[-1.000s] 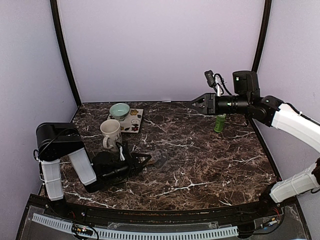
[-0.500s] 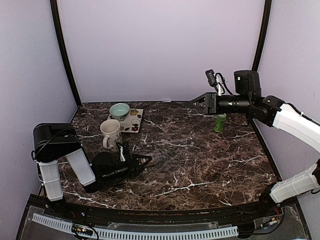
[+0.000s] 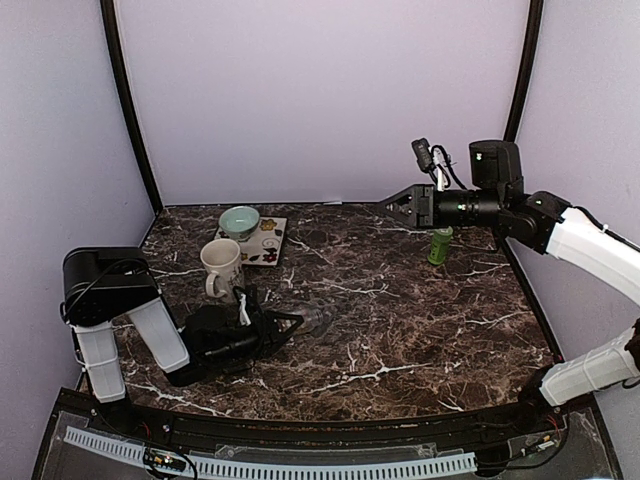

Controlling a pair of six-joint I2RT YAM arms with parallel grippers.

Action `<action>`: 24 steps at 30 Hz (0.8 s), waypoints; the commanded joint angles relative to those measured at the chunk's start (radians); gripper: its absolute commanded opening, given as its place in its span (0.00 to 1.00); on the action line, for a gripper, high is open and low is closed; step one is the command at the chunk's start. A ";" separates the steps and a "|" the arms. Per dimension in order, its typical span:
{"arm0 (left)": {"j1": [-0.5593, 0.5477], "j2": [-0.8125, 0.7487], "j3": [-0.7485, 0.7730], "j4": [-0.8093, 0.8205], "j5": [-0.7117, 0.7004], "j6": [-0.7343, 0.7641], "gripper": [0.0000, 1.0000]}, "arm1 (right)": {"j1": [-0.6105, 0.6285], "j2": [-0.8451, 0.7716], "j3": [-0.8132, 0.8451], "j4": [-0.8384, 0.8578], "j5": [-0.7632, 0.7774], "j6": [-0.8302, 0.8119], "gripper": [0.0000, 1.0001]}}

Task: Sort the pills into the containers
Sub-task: Pour the pill into the compartment of the pill container.

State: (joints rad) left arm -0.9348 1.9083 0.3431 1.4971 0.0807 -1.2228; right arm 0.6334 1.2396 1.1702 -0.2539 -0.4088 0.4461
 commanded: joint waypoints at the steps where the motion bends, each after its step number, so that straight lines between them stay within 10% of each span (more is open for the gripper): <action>1: -0.009 -0.055 -0.010 -0.035 -0.023 0.023 0.00 | -0.007 -0.023 -0.010 0.035 -0.014 -0.004 0.36; 24: -0.018 -0.090 0.012 -0.144 -0.037 0.038 0.00 | -0.008 -0.023 -0.011 0.030 -0.015 -0.008 0.36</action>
State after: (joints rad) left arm -0.9474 1.8637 0.3431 1.3727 0.0566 -1.2102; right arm 0.6334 1.2396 1.1702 -0.2539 -0.4152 0.4461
